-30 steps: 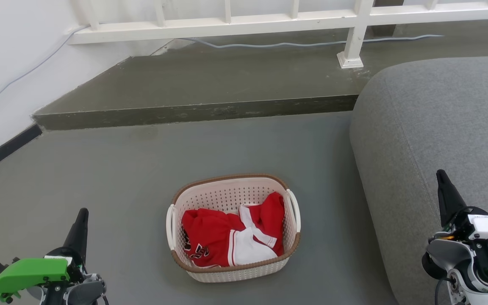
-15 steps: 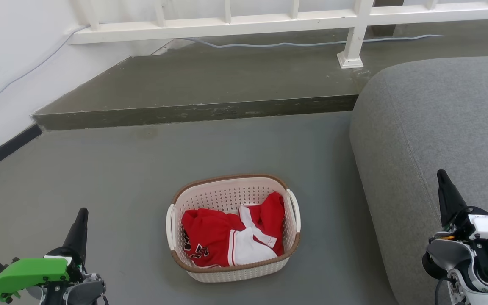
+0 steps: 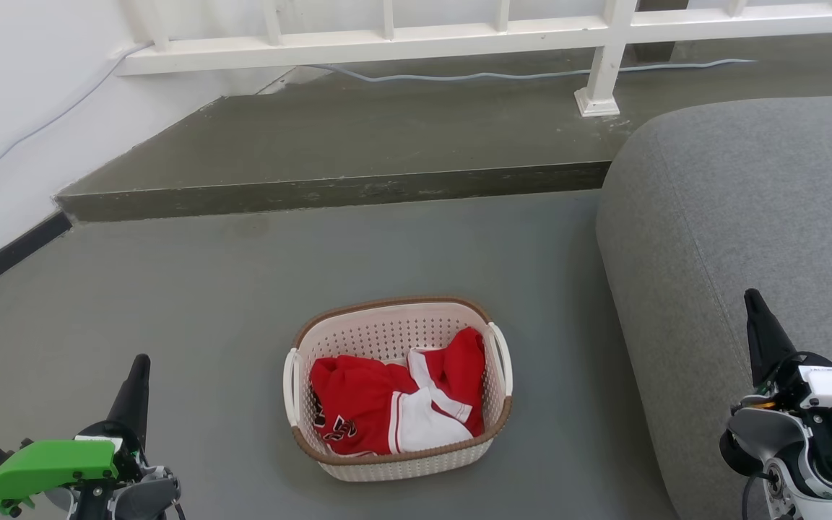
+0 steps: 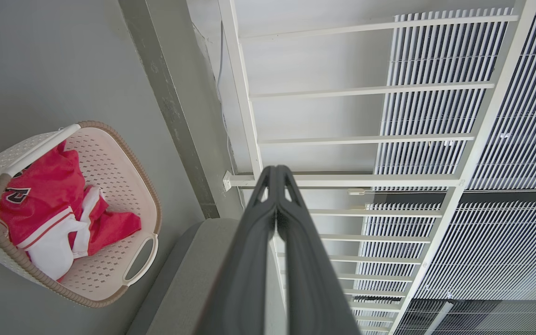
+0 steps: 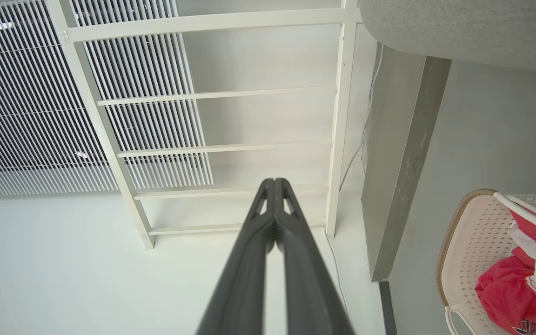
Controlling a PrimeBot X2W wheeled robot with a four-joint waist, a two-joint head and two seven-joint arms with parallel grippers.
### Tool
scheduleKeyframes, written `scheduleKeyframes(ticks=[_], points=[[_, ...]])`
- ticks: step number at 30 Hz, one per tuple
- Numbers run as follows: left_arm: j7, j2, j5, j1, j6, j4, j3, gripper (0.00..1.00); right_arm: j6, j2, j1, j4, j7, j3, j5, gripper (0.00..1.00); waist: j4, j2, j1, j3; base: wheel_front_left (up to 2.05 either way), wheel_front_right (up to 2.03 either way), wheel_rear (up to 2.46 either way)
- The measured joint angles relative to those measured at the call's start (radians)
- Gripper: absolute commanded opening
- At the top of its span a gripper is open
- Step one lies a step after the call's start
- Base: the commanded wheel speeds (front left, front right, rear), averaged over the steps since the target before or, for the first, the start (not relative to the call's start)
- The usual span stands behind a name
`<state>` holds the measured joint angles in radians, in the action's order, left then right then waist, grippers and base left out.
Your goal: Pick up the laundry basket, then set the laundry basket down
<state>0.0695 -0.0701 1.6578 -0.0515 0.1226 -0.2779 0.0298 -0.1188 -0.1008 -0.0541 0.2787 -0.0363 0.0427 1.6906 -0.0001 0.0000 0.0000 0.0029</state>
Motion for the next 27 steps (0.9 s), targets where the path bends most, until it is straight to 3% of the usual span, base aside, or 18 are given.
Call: scheduleKeyframes(ticks=[27], points=[[0.0,0.001,0.0,0.0,0.0,0.001,0.001,0.0,0.0,0.004,0.0,-0.002,-0.001,0.004,-0.001,0.0,0.0,0.0,0.0,0.0,0.0,0.0,0.0]])
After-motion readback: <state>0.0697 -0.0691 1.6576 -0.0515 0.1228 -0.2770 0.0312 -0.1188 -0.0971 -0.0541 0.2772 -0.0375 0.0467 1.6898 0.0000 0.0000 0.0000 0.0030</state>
